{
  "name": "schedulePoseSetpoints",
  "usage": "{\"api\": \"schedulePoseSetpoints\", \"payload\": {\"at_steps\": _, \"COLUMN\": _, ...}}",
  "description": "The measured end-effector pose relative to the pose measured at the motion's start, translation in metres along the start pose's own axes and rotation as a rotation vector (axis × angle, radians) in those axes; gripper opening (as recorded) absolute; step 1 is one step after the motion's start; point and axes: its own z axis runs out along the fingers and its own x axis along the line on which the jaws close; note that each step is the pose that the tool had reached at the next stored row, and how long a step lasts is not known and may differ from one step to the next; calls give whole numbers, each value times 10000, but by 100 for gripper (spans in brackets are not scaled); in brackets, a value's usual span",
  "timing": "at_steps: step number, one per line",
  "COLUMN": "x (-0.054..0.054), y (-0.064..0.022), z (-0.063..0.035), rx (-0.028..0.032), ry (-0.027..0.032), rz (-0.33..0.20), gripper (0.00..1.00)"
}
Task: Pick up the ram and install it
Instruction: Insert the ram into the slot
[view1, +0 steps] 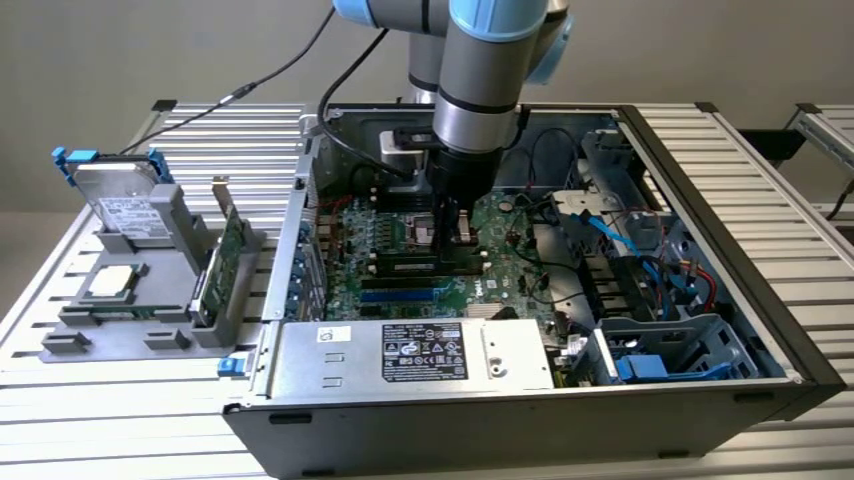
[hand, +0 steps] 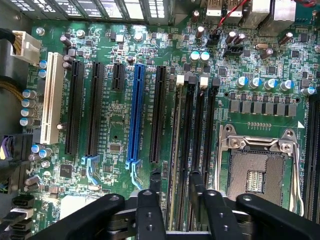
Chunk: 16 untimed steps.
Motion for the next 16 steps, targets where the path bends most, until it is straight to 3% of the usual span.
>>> {"api": "schedulePoseSetpoints", "payload": {"at_steps": 1, "x": 0, "y": 1, "z": -2, "rx": 0, "ry": -1, "rz": 1, "gripper": 40}}
{"api": "schedulePoseSetpoints", "payload": {"at_steps": 7, "x": 3, "y": 14, "z": -67, "rx": 1, "ry": -3, "rz": 0, "gripper": 40}}
{"api": "schedulePoseSetpoints", "payload": {"at_steps": 12, "x": 10, "y": 28, "z": -193, "rx": 0, "ry": -2, "rz": 0, "gripper": 40}}
{"api": "schedulePoseSetpoints", "payload": {"at_steps": 16, "x": 10, "y": 30, "z": -216, "rx": 2, "ry": -5, "rz": 1, "gripper": 25}}
